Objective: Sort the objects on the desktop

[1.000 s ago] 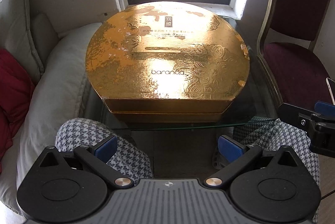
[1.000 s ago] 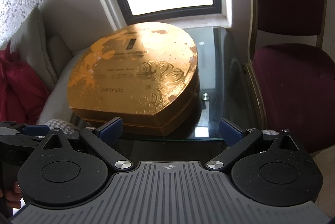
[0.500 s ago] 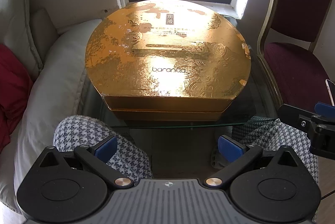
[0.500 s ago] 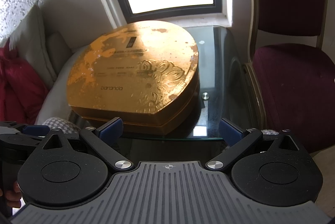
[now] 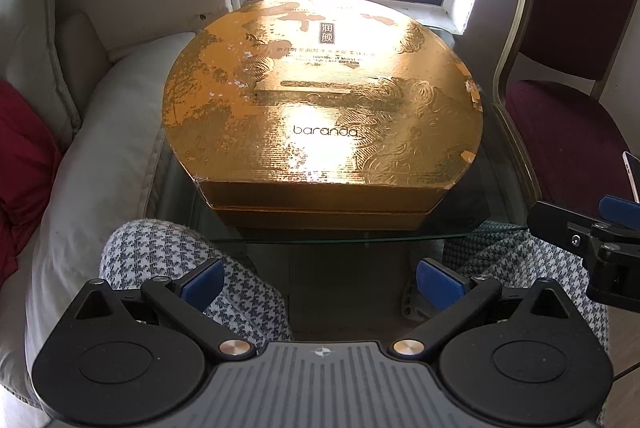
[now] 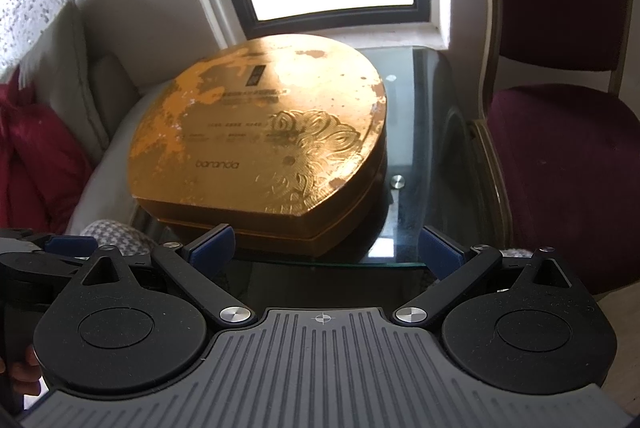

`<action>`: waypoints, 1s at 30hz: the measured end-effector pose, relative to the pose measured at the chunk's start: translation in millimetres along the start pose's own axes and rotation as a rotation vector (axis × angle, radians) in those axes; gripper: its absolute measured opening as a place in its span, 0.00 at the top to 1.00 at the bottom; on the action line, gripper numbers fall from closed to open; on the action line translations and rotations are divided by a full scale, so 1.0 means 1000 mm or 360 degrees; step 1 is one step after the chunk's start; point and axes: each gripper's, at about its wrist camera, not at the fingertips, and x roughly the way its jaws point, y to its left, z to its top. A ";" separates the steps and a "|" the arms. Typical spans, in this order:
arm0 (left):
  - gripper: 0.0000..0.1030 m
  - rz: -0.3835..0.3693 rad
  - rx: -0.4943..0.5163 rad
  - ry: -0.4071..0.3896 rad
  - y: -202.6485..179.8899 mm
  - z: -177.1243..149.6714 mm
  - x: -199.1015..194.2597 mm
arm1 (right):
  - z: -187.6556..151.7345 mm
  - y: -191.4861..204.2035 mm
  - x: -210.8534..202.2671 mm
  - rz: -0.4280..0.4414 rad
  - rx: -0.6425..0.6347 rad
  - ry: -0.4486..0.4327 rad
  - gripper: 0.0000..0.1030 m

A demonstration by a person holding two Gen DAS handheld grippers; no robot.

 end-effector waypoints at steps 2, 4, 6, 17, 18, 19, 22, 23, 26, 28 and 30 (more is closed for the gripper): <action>0.01 0.0002 0.0002 0.0005 0.000 0.000 0.001 | 0.000 0.000 0.000 0.0001 0.0002 0.0000 0.02; 0.01 0.0005 0.0006 0.0010 -0.001 0.001 0.001 | 0.000 0.000 0.001 0.0004 0.0005 0.0002 0.02; 0.00 0.0010 0.0013 0.0012 -0.002 0.001 0.001 | 0.000 -0.001 0.002 0.0007 0.0010 0.0005 0.02; 0.01 0.0033 0.0037 0.0015 -0.005 0.007 0.004 | 0.001 -0.009 0.003 0.0013 0.0048 0.0002 0.02; 0.01 0.0034 0.0042 0.0014 -0.005 0.008 0.004 | 0.001 -0.010 0.004 0.0012 0.0052 0.0004 0.02; 0.00 0.0035 0.0047 0.0013 -0.006 0.008 0.004 | 0.000 -0.010 0.004 0.0013 0.0055 0.0005 0.02; 0.01 0.0039 0.0057 0.0014 -0.007 0.008 0.004 | 0.000 -0.011 0.005 0.0016 0.0061 0.0008 0.02; 0.00 0.0039 0.0059 0.0015 -0.007 0.008 0.004 | -0.001 -0.011 0.006 0.0017 0.0062 0.0009 0.02; 0.00 0.0043 0.0062 0.0018 -0.008 0.008 0.004 | -0.001 -0.012 0.006 0.0021 0.0066 0.0010 0.02; 0.00 0.0044 0.0061 0.0020 -0.008 0.007 0.004 | -0.001 -0.012 0.005 0.0021 0.0067 0.0007 0.02; 0.01 0.0044 0.0060 0.0019 -0.008 0.007 0.004 | -0.001 -0.012 0.005 0.0022 0.0068 0.0006 0.02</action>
